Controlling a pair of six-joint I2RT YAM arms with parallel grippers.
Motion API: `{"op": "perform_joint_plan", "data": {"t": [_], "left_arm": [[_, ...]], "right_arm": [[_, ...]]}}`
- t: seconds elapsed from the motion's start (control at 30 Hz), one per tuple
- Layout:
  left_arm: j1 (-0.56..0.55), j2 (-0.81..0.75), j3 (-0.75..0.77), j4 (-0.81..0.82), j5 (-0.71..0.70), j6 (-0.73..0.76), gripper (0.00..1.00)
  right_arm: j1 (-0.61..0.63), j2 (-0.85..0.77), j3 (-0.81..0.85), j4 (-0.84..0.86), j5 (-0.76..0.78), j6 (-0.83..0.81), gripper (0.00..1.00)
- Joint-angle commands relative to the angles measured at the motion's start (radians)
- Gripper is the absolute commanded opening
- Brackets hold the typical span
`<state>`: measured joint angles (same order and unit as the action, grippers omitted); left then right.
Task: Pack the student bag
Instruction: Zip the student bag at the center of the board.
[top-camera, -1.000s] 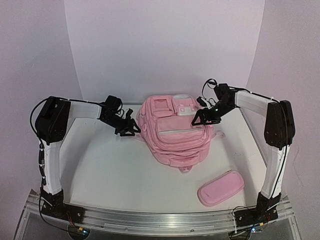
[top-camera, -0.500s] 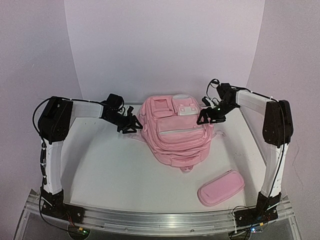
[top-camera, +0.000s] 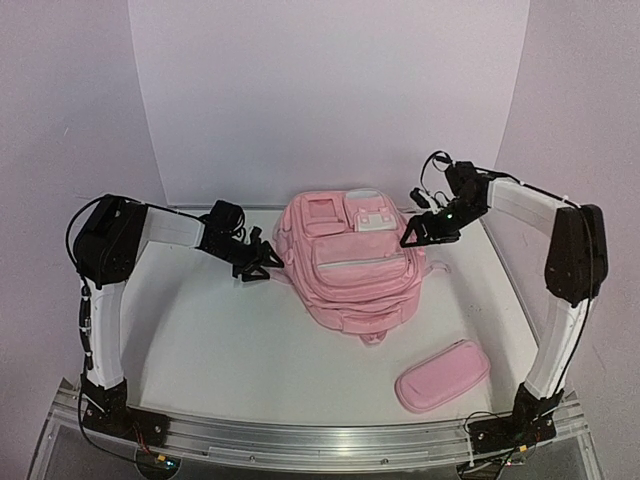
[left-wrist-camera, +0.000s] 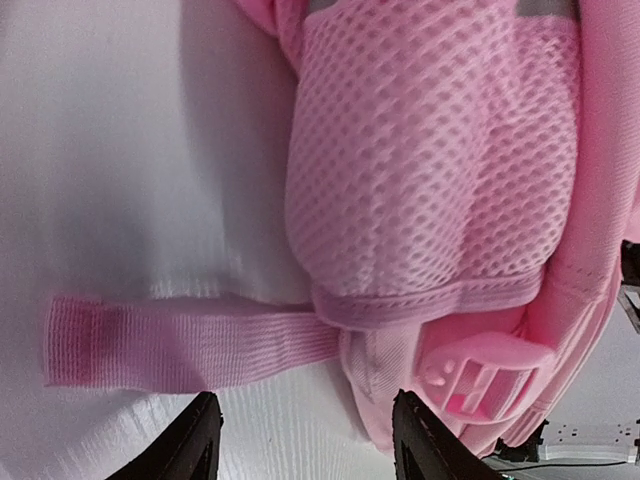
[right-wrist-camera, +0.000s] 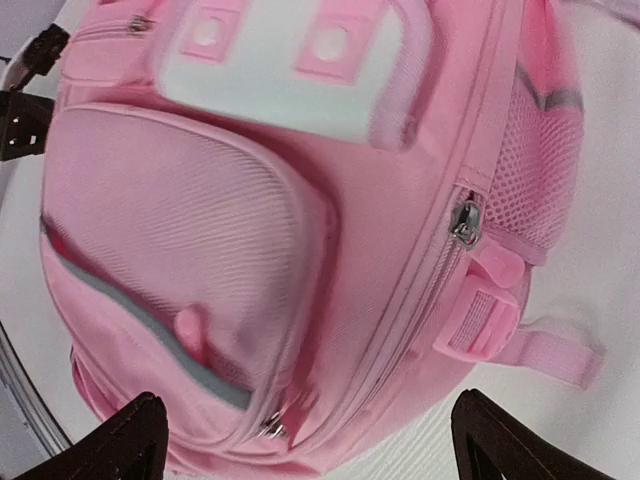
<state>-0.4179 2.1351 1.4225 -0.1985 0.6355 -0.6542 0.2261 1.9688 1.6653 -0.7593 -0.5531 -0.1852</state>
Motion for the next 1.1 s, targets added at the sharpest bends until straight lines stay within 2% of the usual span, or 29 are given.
{"op": "perform_joint_plan", "data": {"t": [0.0,0.17,0.4,0.53,0.77,0.83,0.87,1.03,1.07], "left_arm": [[0.004,-0.098,-0.044,0.059,0.015,-0.045,0.59],[0.003,-0.124,-0.077,0.062,0.01,-0.073,0.62],[0.005,-0.157,-0.124,0.089,-0.008,-0.12,0.65],[0.005,-0.177,-0.149,0.094,-0.014,-0.129,0.65],[0.005,-0.237,-0.205,0.096,-0.043,-0.133,0.66],[0.005,-0.252,-0.221,0.097,-0.05,-0.131,0.66],[0.005,-0.257,-0.226,0.097,-0.052,-0.129,0.66],[0.004,-0.269,-0.243,0.102,-0.061,-0.123,0.66],[0.004,-0.27,-0.246,0.106,-0.061,-0.122,0.66]], "right_arm": [[0.125,-0.222,-0.083,0.087,0.152,-0.155,0.98],[0.312,-0.302,-0.201,0.209,0.353,-0.283,0.98],[0.512,-0.198,-0.182,0.256,0.479,-0.281,0.98],[0.583,-0.108,-0.187,0.304,0.572,-0.321,0.98],[0.604,0.04,-0.143,0.39,0.773,-0.386,0.97],[0.603,0.061,-0.116,0.396,0.827,-0.412,0.85],[0.603,0.063,-0.101,0.397,0.845,-0.421,0.75],[0.603,0.028,-0.011,0.394,0.888,-0.439,0.07],[0.602,0.017,0.009,0.39,0.894,-0.44,0.01]]}}
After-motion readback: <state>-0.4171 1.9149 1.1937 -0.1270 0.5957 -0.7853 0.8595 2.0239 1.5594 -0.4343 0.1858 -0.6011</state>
